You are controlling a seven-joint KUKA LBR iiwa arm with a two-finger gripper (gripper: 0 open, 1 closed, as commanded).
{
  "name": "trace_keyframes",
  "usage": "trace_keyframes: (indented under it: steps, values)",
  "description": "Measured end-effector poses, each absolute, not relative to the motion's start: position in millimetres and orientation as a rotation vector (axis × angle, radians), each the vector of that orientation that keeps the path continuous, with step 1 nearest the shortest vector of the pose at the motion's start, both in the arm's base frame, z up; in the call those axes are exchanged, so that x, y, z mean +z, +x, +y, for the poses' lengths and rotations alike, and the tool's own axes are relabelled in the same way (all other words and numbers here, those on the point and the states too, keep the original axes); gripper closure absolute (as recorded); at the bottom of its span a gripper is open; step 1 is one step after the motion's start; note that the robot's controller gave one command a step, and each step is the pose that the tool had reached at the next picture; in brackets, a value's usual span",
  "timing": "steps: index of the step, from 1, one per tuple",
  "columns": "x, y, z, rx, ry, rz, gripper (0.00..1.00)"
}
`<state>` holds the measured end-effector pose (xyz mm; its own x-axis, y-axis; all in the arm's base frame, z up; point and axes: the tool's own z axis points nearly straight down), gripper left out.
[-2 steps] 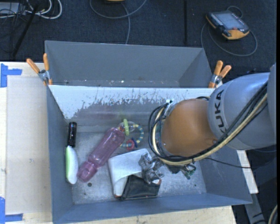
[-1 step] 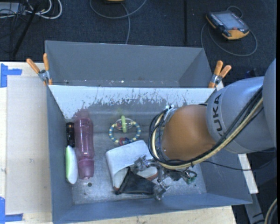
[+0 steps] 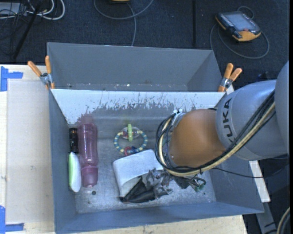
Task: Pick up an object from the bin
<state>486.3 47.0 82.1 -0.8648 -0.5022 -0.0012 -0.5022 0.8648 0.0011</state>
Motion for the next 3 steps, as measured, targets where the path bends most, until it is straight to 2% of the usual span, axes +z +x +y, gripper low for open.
trace_keyframes:
  steps: [1,2,3]
  values:
    - [82.0,486.3,47.0,0.002,-0.817,3.033,1.00]
    - [79.0,486.8,44.6,0.004,-1.040,2.959,1.00]
    - [264.8,548.5,22.8,-0.005,-1.193,2.896,1.00]
